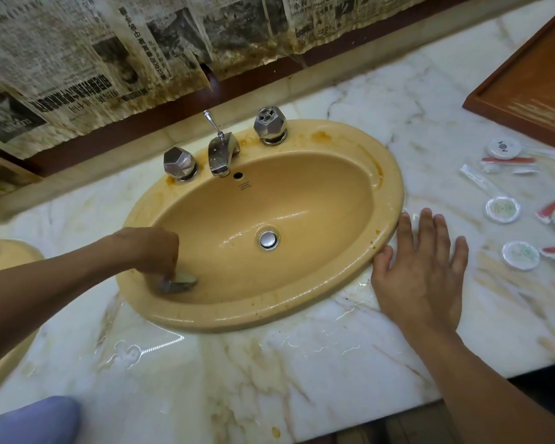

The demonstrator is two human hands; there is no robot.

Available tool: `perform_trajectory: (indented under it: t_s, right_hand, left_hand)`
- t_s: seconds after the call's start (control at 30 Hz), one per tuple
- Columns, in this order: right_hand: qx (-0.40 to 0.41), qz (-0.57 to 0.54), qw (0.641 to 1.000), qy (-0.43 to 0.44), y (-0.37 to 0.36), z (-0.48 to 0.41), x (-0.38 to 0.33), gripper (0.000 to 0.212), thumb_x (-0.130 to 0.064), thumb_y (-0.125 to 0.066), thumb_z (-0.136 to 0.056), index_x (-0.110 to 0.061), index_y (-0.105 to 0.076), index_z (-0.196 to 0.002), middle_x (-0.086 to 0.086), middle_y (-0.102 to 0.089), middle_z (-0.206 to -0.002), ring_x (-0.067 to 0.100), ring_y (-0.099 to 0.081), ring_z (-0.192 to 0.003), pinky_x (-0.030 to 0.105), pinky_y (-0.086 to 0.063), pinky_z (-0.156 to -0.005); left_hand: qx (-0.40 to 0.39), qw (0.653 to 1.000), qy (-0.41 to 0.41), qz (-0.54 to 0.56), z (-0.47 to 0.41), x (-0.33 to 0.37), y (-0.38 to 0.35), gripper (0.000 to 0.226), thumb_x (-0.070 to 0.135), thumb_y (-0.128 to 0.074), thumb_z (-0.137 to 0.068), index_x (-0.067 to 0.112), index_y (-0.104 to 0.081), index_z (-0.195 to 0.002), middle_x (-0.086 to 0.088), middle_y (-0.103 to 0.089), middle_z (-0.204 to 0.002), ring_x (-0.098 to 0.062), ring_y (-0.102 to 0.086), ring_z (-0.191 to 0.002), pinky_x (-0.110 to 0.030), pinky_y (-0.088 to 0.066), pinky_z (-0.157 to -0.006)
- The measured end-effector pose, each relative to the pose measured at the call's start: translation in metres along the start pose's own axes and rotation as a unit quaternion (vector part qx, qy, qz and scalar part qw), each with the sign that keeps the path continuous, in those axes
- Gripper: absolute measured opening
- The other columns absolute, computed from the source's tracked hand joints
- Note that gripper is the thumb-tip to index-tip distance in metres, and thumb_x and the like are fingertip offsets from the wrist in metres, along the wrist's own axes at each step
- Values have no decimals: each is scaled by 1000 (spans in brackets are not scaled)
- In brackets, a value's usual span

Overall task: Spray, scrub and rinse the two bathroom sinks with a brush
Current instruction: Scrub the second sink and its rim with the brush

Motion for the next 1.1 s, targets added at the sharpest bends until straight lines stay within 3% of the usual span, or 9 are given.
perform_trajectory:
  t_s: [0.07, 0.2, 0.33, 0.47, 0.57, 0.63, 0.8, 0.97, 1.1]
  right_hand:
    - [2, -1, 1000, 0, 0, 0, 0, 65, -38, -31, -98, -11, -36, -157, 17, -30, -164, 31, -20, -154, 57, -13, -124]
    - [5, -2, 1000, 1, 0, 0, 0, 65, -37, -31, -98, -10, -36, -157, 18, -31, -163, 31, -21, -154, 58, -13, -124]
    - [5, -2, 1000, 3, 1, 0, 0, 65, -37, -31, -98, -10, -36, -156, 18, -31, -163, 32, -22, -154, 58, -14, -123]
    - [6, -3, 1000, 4, 1, 0, 0, 65, -37, -31, -98, -9, -37, -156, 19, -31, -163, 32, -22, -154, 58, -15, -123]
    - [11, -8, 1000, 6, 0, 0, 0, 64, -36, -32, -98, -9, -37, -155, 19, -31, -163, 32, -22, -153, 59, -15, -123]
    - [12, -8, 1000, 5, 0, 1, 0, 64, -36, -32, -98, -8, -37, -155, 19, -31, -163, 32, -22, -153, 58, -14, -123]
    - [8, 0, 1000, 8, 0, 1, 1, 64, -37, -31, -99, -9, -36, -156, 18, -30, -163, 32, -20, -154, 58, -14, -123]
    - [9, -1, 1000, 10, -1, 1, 1, 64, -37, -32, -99, -9, -36, -156, 19, -30, -163, 32, -21, -154, 58, -14, -123]
    - [6, 3, 1000, 10, -1, 1, 1, 65, -38, -29, -99, -9, -35, -157, 18, -30, -163, 32, -21, -154, 58, -14, -123]
  left_hand:
    - [5, 1000, 22, -18, 3, -9, 9, 25, 48, -73, -86, 27, -79, -98, 9, -73, -83, -10, -70, -82, -30, -60, -74]
    - [133, 983, 89, -86, 2, -13, 16, 26, 49, -69, -87, 25, -71, -96, 8, -63, -76, -14, -64, -65, -31, -59, -63]
    - [26, 999, -31, 16, -1, 15, -4, 22, 43, -74, -87, 26, -80, -100, 8, -74, -91, -14, -68, -86, -30, -57, -73]
    - [-35, 987, -58, 145, -3, -4, -3, 10, 34, -77, -85, 34, -82, -94, 3, -67, -70, -16, -50, -49, -24, -41, -45]
    - [31, 994, -3, 100, -14, -21, -11, 14, 40, -74, -82, 32, -81, -90, 10, -74, -81, -13, -67, -73, -32, -60, -68]
    - [69, 992, -4, 102, -19, -1, -20, 18, 41, -72, -80, 30, -81, -90, 8, -75, -87, -15, -69, -83, -34, -60, -78]
    - [69, 972, -97, 201, -31, 58, -26, 16, 36, -73, -84, 36, -82, -98, 12, -77, -94, -13, -67, -91, -30, -56, -81]
    - [200, 962, 14, 187, -56, 45, -29, 27, 40, -59, -94, 34, -74, -115, 2, -66, -115, -21, -62, -95, -33, -51, -70]
    - [112, 947, -107, 283, -55, 71, -37, 24, 44, -70, -90, 38, -78, -112, 7, -71, -115, -16, -60, -102, -29, -48, -85]
Point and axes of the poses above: each hand's wrist, its own z-axis away from the middle knuckle, its own y-axis out of the back of the hand, x = y × z, the point moved 1 cm from there along -z, towards the middle knuckle
